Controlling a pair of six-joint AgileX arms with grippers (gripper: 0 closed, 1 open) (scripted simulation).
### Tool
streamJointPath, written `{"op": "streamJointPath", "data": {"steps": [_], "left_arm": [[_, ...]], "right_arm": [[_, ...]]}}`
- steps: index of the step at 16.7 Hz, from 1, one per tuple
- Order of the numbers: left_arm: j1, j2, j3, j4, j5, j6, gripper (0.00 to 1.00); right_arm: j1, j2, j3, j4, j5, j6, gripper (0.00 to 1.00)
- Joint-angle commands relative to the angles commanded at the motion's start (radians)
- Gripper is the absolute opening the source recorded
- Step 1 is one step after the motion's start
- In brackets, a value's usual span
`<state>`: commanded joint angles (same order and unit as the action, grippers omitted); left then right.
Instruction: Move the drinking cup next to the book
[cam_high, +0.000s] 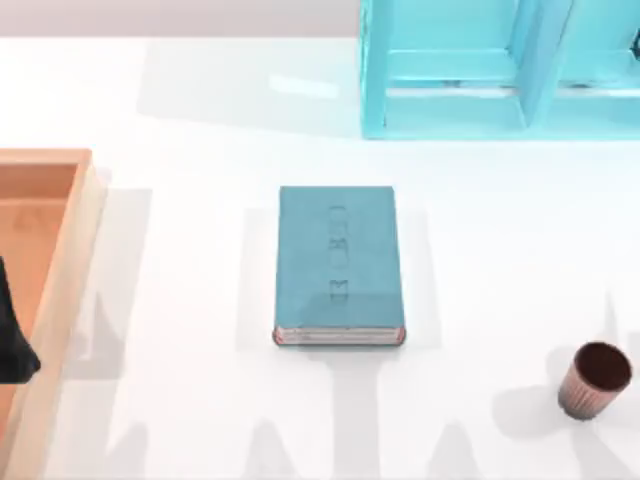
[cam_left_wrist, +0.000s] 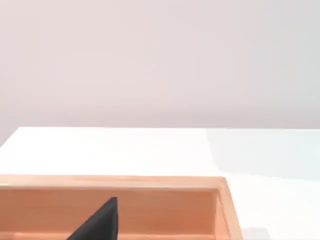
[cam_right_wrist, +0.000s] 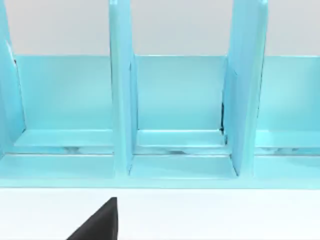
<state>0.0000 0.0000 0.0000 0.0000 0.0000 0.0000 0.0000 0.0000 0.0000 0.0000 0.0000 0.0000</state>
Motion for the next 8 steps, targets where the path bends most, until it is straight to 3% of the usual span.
{"op": "streamJointPath", "data": {"steps": [4,8], "left_arm": [[0.0,0.0,0.0,0.0,0.0,0.0,1.0],[0.0,0.0,0.0,0.0,0.0,0.0,1.0]], "right_arm": [[0.009,0.032,0.025,-0.029,0.002,-0.026,1.0],[0.065,0.219,0.175,-0.2,0.001,-0.181,1.0]]}}
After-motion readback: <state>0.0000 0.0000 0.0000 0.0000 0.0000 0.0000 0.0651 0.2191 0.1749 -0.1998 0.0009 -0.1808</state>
